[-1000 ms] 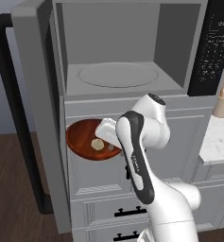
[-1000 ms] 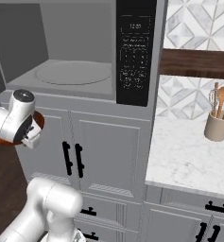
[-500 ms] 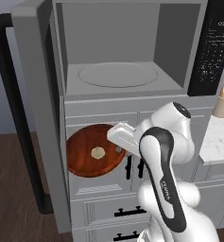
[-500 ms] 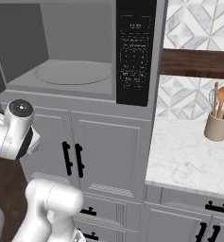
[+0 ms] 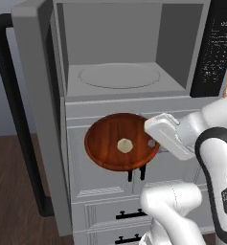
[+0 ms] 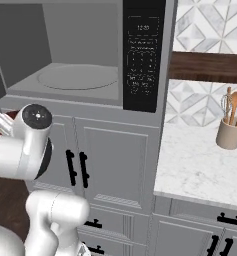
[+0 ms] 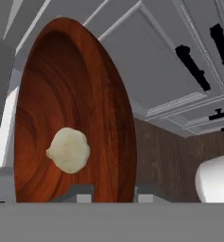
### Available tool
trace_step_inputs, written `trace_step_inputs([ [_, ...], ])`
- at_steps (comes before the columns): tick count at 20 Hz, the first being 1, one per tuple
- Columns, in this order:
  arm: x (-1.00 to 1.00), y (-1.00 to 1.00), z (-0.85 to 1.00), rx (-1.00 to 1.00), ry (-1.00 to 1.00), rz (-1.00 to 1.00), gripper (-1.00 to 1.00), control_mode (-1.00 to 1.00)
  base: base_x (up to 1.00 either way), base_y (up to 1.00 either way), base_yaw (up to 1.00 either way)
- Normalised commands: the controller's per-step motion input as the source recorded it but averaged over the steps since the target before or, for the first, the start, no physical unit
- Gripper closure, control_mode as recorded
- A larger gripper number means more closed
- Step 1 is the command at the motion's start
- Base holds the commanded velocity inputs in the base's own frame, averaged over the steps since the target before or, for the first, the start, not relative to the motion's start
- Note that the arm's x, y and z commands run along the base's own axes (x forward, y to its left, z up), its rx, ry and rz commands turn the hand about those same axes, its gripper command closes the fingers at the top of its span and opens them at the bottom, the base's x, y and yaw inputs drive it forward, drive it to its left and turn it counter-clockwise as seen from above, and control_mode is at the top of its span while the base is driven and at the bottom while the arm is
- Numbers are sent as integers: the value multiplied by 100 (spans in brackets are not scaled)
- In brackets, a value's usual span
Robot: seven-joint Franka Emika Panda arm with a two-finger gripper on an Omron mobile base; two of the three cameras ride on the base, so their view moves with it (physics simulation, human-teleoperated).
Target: Pick the garlic from the sink and place it in the bowl. Then pick the bowl and place it in the microwave. Then close the microwave door and press the start button.
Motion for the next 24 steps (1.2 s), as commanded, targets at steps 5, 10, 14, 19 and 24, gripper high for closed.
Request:
trace_step_inputs([
  [5,-20,-60,59,9,-4,-24,100,-100,0,0,0],
  [10,1,0,58,0,-21,-32,100,-100,0,0,0],
  [14,32,-6,49,1,-15,-26,100,-100,0,0,0],
  [19,54,-16,51,6,-1,-15,100,-100,0,0,0],
  [24,67,-13,25,11,0,-6,100,-100,0,0,0],
])
